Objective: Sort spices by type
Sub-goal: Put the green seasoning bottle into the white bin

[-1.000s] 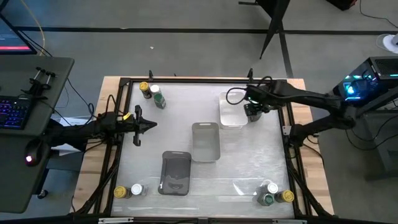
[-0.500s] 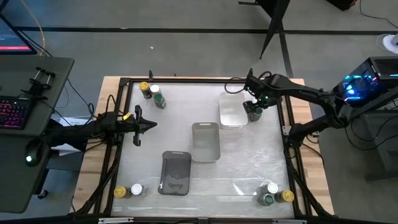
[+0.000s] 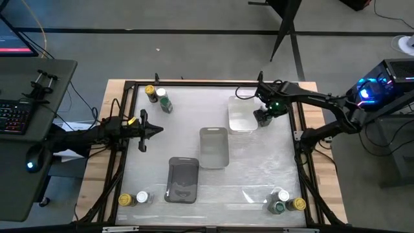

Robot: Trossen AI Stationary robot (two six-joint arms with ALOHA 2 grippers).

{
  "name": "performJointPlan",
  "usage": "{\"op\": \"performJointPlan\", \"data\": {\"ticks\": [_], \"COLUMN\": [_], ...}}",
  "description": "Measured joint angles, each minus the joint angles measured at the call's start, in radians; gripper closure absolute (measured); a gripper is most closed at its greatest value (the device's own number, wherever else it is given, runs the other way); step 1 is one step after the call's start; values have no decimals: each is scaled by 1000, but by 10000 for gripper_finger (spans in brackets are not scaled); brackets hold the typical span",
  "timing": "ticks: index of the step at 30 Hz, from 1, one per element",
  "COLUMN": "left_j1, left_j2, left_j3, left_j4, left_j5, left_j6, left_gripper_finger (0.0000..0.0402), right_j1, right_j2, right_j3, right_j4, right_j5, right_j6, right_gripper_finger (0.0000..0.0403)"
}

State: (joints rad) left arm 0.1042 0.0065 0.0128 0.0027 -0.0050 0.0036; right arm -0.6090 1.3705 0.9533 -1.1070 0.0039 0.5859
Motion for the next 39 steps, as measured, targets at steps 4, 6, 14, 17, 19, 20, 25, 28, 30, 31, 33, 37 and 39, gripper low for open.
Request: {"op": "performJointPlan", "data": {"ticks": [4,6,14,17,19,20,25,28,30,31,33,37,39], "left_j1": [0,0,0,0,0,0,0,0,0,0,0,0,0], "left_j2": [0,0,0,0,0,0,0,0,0,0,0,0,0], "left_j3": [0,0,0,0,0,0,0,0,0,0,0,0,0], "left_j4": [0,0,0,0,0,0,0,0,0,0,0,0,0], "left_j5": [0,0,0,0,0,0,0,0,0,0,0,0,0], "left_j6": [0,0,0,0,0,0,0,0,0,0,0,0,0], "left_gripper_finger": [401,401,401,401,401,401,401,401,401,401,401,401,401], "right_j1": [0,0,0,0,0,0,0,0,0,1,7,35,52], "right_j2": [0,0,0,0,0,0,0,0,0,0,-1,-27,-53], "right_j3": [-1,-1,-1,-1,-1,-1,-1,-1,-1,0,18,108,185], "right_j4": [14,12,24,26,26,26,25,16,-7,-26,-91,-213,-271], "right_j5": [34,34,37,37,37,37,27,22,2,-5,-9,-6,-5], "right_j6": [-11,-11,-7,-1,0,0,0,-1,-8,-9,-24,-69,-71], "right_gripper_finger": [75,75,104,128,143,151,189,201,201,201,201,201,201]}}
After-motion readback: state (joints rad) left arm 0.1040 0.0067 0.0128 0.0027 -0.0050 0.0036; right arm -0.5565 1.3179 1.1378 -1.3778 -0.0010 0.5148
